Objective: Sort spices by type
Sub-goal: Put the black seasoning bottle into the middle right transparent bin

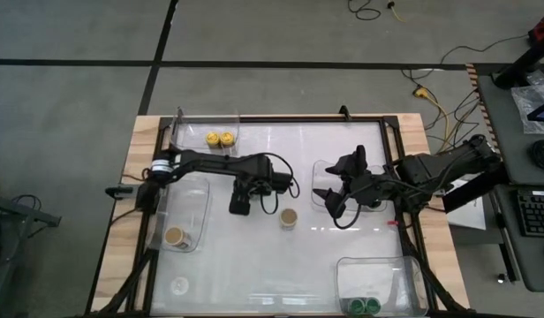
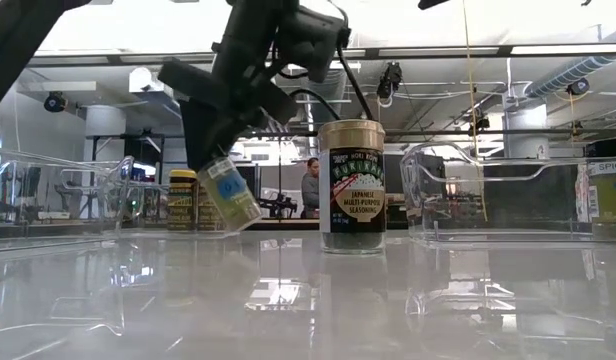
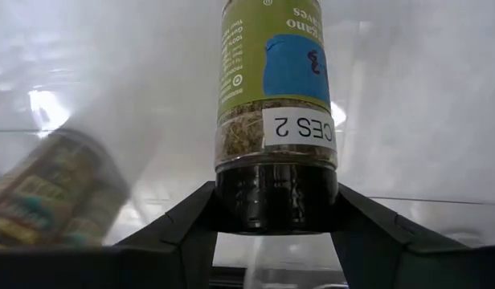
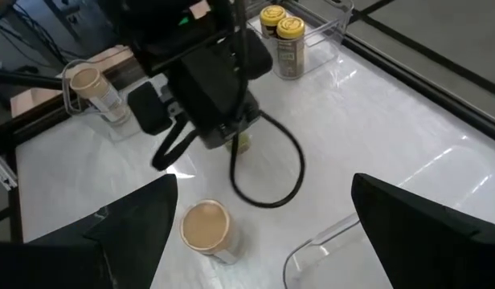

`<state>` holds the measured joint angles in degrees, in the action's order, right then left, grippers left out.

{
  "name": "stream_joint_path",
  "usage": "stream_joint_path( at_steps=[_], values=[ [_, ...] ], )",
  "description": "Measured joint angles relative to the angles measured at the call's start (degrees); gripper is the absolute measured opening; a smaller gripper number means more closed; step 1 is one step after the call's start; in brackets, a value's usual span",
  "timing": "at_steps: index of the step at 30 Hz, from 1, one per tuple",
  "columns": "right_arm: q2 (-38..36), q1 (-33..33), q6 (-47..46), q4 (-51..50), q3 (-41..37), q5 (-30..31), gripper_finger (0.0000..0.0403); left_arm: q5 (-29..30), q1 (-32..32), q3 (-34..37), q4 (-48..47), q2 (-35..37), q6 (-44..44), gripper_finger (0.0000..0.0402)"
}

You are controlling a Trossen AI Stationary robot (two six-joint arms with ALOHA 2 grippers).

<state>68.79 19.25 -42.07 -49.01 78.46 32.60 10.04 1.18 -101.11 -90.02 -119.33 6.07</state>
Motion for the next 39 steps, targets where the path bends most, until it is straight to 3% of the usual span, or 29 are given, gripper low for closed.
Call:
stream_joint_path(
  at_steps=[16, 27, 39],
  values=[
    [0.2, 0.0, -4.0, 0.0, 0.0, 0.6, 0.0364, -1.2, 6.6, 3.7, -0.1, 9.1, 2.2, 0.0187],
    [0.8, 0.0, -4.6, 0.1, -0.1, 2.1, 0.0364, -2.7, 0.7, 11.2, 0.0, 9.6, -0.3, 0.0187],
    [0.8, 0.0, -4.9, 0.5, -0.1, 2.1, 0.0364, -3.3, 0.4, 14.4, 0.0, 9.2, -5.3, 0.0187]
  ],
)
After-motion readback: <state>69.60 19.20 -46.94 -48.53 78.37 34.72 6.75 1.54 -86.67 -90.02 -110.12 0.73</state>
